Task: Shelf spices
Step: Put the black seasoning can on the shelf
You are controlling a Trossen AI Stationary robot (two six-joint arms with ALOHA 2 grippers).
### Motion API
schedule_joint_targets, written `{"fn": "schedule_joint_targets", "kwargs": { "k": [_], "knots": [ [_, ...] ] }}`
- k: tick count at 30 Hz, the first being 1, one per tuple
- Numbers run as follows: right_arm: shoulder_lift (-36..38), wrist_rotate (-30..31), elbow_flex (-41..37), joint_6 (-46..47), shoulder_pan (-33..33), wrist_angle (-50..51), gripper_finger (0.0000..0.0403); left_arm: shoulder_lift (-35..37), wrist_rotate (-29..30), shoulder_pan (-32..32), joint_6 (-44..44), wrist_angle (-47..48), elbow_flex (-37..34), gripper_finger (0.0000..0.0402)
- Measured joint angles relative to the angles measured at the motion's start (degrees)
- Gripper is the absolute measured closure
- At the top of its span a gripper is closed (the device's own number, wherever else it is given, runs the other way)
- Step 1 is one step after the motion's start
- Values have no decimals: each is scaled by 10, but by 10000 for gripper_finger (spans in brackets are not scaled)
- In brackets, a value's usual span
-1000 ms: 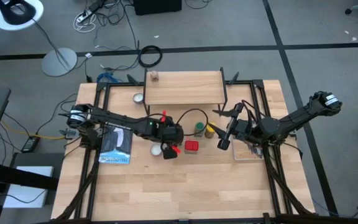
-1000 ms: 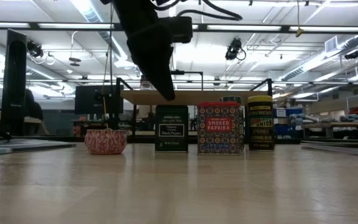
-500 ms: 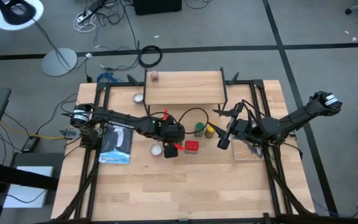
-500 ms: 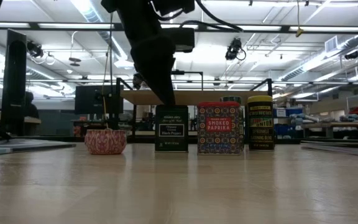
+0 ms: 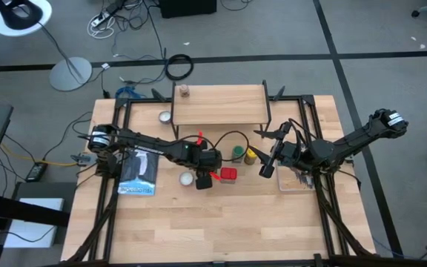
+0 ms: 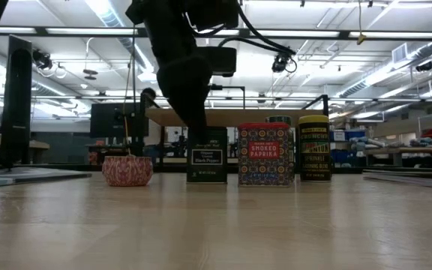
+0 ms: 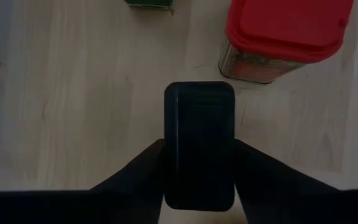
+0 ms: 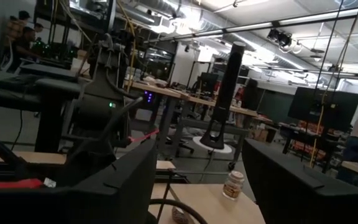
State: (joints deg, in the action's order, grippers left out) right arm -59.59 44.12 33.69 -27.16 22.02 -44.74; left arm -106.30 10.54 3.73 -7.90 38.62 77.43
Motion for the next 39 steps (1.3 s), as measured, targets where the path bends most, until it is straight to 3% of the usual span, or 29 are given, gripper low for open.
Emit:
{"fn": "schedule_joint_targets", "kwargs": {
  "k": [4,12,18,27,34,39],
  "knots": [
    [0,2,0,0,0,0,167,0,-11,0,1,0,0,274],
    [0,3,0,0,0,1,167,0,-33,0,2,3,4,275],
    [0,3,0,0,0,1,167,0,-44,0,12,50,50,275],
    [0,3,0,0,0,1,167,0,-22,0,51,167,163,275],
    [0,3,0,0,0,1,167,0,-9,0,81,255,289,275],
    [0,4,0,0,0,1,167,0,51,0,100,330,400,275]
  ]
}}
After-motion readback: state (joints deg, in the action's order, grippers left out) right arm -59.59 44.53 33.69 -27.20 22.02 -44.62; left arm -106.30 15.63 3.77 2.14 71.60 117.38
